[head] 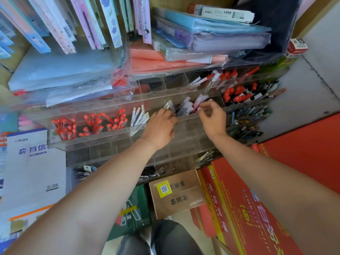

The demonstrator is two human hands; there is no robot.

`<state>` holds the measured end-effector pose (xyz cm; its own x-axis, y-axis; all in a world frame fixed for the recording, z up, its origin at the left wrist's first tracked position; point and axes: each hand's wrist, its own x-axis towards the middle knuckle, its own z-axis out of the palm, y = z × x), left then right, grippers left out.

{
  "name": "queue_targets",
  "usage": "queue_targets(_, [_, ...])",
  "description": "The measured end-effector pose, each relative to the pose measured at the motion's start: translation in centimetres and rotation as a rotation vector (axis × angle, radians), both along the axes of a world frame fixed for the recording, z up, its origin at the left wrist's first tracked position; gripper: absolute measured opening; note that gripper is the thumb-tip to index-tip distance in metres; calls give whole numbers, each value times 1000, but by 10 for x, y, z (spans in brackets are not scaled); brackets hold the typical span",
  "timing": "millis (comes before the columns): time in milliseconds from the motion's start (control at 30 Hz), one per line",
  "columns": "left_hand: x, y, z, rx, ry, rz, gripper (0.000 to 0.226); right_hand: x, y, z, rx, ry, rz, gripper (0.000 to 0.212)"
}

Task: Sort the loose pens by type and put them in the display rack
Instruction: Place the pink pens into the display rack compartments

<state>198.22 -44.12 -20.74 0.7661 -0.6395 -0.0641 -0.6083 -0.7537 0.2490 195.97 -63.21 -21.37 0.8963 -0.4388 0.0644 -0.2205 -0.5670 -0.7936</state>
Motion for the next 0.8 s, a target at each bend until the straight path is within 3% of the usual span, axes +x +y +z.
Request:
queue_targets(233, [-32, 88, 12, -179, -14, 189, 24, -24, 100, 10, 22, 48, 282, 7])
queue_targets(500, [-102, 297, -3, -162, -42, 512, 17, -63, 309, 3, -45, 78, 572, 9])
queue_targets(667, [-156, 454, -30, -194, 63, 642, 13, -104, 474, -13, 79, 103, 700, 12])
queue_targets(800, [-194, 571, -64, -106, 239, 727, 10, -130, 589, -36, 137, 202, 758, 11])
